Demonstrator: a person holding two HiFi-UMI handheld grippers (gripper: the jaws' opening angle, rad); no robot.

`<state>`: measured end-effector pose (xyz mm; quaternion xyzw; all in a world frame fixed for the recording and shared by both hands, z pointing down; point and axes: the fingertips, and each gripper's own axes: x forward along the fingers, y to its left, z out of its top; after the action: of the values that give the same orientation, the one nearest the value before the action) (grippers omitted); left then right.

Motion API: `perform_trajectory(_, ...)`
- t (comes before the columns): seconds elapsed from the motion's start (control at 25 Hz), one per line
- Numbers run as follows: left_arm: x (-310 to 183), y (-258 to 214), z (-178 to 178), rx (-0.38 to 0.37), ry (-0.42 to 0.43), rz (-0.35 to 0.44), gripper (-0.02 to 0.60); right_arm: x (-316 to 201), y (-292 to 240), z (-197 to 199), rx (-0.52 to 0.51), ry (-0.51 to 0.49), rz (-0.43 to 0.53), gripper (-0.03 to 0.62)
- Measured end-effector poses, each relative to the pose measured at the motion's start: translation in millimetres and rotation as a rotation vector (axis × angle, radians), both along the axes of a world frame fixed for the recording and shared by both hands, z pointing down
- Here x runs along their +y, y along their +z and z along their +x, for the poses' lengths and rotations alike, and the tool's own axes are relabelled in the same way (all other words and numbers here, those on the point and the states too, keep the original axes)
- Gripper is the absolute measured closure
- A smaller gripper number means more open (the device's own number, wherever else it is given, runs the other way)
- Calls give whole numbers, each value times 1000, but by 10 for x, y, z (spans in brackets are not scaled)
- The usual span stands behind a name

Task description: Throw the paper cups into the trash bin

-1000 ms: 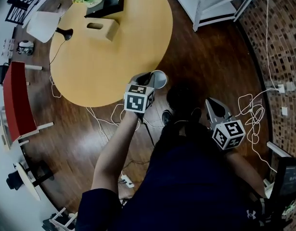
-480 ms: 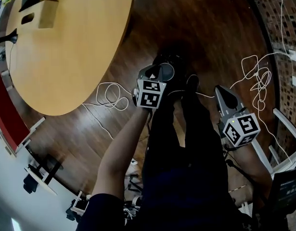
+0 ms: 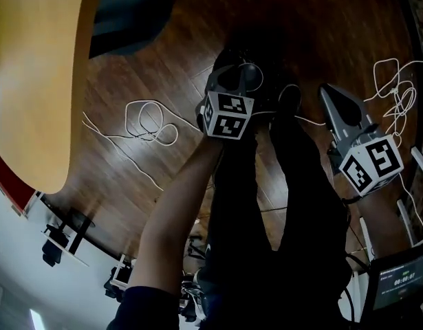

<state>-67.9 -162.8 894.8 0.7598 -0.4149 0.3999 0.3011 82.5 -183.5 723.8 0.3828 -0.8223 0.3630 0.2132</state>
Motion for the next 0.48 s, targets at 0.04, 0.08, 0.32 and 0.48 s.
perform_trajectory(0.04, -8, 133, 27, 4, 24, 2, 551, -44, 69, -10, -1, 2, 6, 585)
perform_trajectory(0.08, -11, 269, 58, 8, 47, 1, 551, -89, 135, -1, 1, 6, 12, 585)
perform_trajectory(0.32, -11, 1354, 207, 27, 119, -30, 552, -511, 638, 323, 5, 73, 96, 585)
perform_trajectory(0.48, 4, 1803, 376, 36, 180, -39, 552, -753, 738, 489, -1, 108, 155, 585)
